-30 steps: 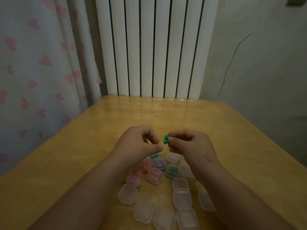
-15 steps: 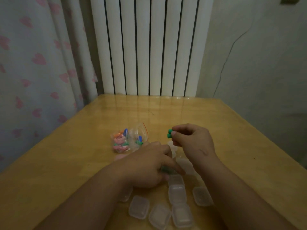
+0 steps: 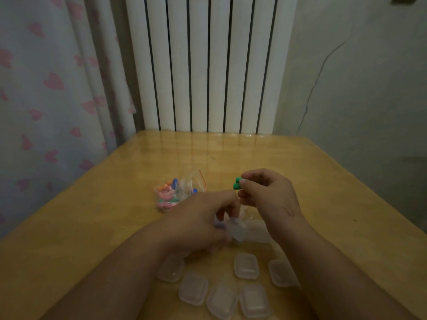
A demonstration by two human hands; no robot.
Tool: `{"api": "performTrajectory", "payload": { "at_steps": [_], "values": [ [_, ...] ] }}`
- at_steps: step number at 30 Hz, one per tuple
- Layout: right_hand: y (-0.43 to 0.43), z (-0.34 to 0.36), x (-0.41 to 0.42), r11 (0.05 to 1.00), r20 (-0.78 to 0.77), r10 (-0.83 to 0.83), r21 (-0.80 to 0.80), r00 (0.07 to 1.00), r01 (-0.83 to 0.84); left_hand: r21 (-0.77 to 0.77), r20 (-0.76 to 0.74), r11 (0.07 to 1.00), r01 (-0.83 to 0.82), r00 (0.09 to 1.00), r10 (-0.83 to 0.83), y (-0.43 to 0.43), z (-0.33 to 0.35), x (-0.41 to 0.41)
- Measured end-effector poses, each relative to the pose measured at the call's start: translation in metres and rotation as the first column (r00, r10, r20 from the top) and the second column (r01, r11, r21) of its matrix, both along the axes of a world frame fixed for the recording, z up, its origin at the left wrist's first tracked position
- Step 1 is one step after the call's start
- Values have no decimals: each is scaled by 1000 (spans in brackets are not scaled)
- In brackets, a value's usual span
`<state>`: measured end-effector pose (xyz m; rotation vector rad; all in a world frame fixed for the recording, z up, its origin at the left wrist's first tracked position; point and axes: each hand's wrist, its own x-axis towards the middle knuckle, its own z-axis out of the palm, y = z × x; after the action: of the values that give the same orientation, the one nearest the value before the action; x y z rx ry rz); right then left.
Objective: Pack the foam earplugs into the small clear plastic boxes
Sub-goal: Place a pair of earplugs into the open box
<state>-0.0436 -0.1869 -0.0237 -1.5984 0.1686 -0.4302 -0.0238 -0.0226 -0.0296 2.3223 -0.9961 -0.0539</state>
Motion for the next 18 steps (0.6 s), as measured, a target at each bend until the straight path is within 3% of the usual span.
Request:
{"api": "performTrajectory", "payload": {
  "at_steps": [5,8,18],
  "values": [
    [1,2,-1,998,7,45,35,999,-46,-378,-110,902,-207,978,178,8,5,8],
    [7,2,-4,988,-62,151,23,986,-150,-516,-75,818,-255,965,253,8,2,16],
    [12,2,-8,949,-119,314,85,942,-305,-626,-137,743,-236,972,193,8,2,18]
  ]
}}
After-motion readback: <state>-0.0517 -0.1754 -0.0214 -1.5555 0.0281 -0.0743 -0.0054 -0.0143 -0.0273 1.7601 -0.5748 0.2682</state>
